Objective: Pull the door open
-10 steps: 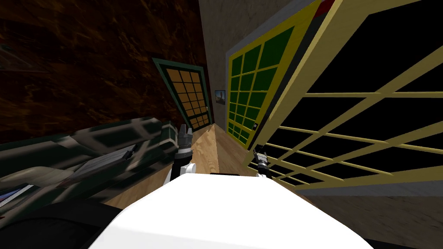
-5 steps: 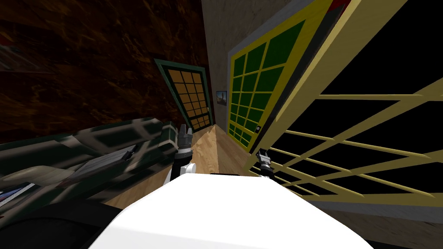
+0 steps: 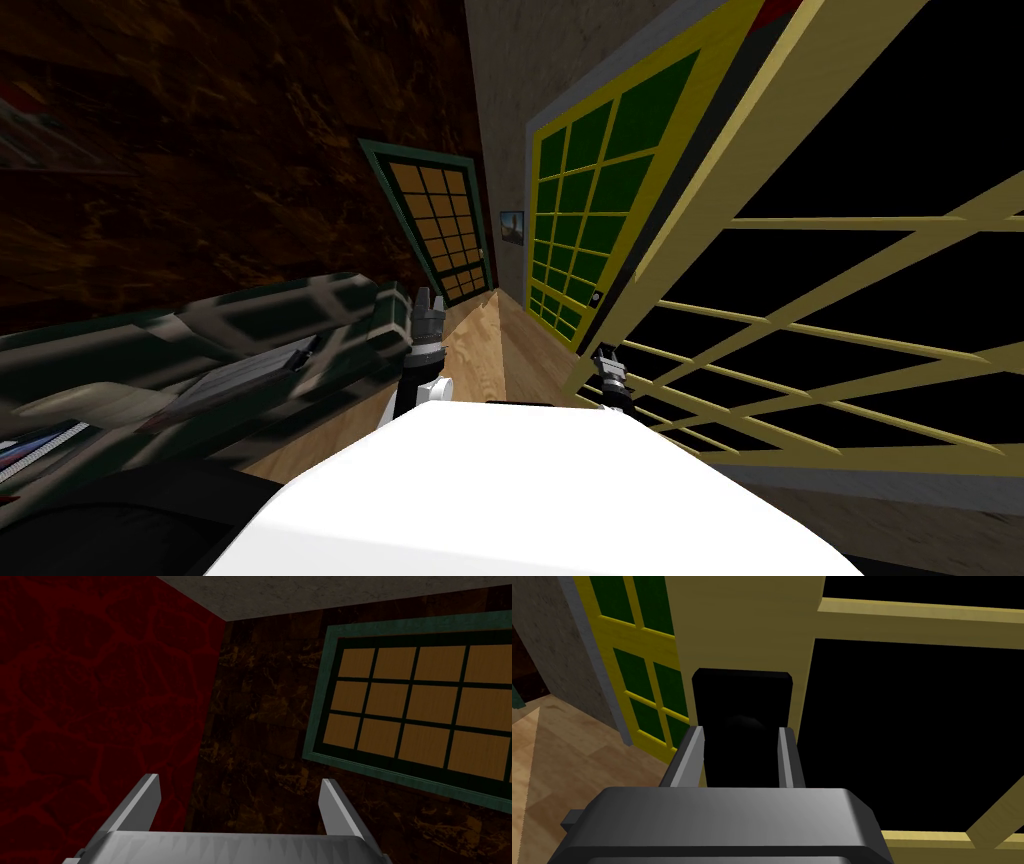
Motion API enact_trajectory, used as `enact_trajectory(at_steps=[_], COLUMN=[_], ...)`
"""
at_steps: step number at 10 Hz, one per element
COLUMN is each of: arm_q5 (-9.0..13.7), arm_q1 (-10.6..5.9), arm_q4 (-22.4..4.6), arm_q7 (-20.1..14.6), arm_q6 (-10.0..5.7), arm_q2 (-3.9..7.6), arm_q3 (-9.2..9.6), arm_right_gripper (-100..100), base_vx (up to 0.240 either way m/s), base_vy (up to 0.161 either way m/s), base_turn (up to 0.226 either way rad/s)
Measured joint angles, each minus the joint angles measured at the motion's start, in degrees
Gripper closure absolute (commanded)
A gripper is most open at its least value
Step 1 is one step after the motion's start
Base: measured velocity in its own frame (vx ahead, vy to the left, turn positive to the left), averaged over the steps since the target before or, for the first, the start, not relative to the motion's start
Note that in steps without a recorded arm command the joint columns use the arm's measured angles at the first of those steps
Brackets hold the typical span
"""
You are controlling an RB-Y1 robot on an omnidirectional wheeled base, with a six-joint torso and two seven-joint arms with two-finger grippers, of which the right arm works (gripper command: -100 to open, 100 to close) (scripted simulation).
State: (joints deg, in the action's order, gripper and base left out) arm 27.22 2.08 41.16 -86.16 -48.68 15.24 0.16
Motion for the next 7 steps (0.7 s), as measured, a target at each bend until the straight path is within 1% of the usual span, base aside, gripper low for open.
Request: enact_trajectory(at_steps=[1, 3, 5, 7], arm_q5=[-0.3, -0.8, -1.7, -2.5], arm_q1=[0.01, 0.74, 1.0, 2.15], arm_q4=[0.0, 1.4, 0.6, 0.9], arm_q7=[-0.6, -1.7, -3.7, -5.5], arm_q6=[-0.29, -0.24, -1.06, -1.54], arm_q2=[0.5, 1.19, 1.97, 2.74], arm_q3=[0.42, 1.48, 3.05, 4.63], arm_right_gripper=[100, 100, 100, 100], base_vx=[-0.2, -0.242, -0.265, -0.22], base_vy=[-0.037, -0.007, -0.006, -0.014], base_turn=[0.107, 0.106, 0.108, 0.083])
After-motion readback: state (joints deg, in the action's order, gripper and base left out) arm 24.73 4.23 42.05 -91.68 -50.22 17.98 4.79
